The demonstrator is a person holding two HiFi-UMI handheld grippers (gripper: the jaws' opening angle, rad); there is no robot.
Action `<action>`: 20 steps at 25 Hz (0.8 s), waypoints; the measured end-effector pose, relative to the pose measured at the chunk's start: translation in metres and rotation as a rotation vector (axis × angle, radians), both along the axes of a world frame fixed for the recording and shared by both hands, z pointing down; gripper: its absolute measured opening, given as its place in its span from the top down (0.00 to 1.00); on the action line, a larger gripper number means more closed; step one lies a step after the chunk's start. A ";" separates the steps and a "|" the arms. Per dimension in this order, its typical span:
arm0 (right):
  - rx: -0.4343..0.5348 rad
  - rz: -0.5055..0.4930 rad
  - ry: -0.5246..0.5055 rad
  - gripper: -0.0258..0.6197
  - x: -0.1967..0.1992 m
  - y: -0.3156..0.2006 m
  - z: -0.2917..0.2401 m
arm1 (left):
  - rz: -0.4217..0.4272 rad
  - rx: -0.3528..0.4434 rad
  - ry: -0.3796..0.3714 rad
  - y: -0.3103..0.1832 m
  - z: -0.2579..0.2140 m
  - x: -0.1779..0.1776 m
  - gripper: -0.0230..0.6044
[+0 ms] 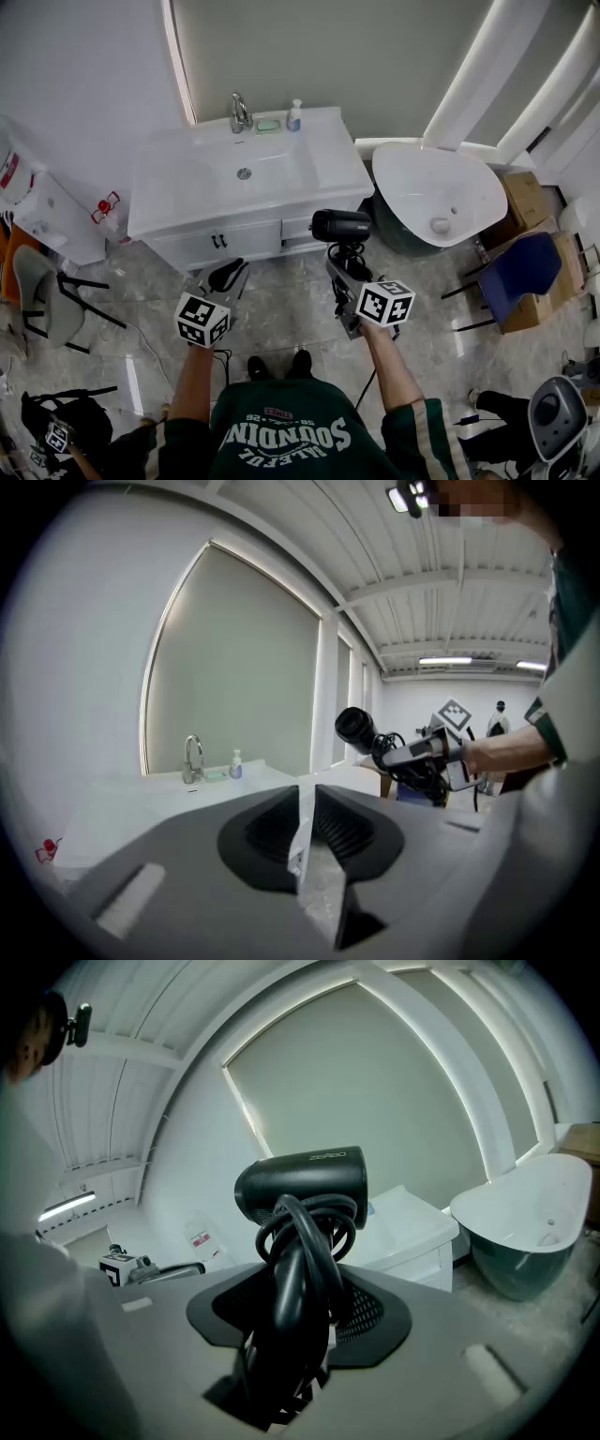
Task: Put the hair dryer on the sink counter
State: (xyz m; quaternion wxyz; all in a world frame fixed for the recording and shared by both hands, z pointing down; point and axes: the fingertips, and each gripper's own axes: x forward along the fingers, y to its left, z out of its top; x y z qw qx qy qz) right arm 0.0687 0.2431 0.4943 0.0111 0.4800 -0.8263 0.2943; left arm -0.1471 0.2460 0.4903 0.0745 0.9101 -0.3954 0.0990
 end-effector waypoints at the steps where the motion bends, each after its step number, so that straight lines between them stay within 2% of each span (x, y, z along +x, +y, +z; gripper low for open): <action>1: -0.001 -0.001 -0.003 0.67 0.000 -0.001 0.001 | -0.001 0.001 0.004 -0.001 0.000 0.001 0.79; 7: -0.018 0.003 0.007 0.67 0.005 -0.004 0.011 | 0.001 -0.008 0.013 -0.007 0.003 0.007 0.79; 15: 0.022 0.019 0.027 0.66 0.012 -0.007 0.011 | 0.009 -0.028 0.032 -0.013 0.011 0.016 0.79; 20: 0.030 0.020 0.042 0.67 0.023 -0.010 0.011 | 0.003 -0.033 0.057 -0.020 0.012 0.025 0.86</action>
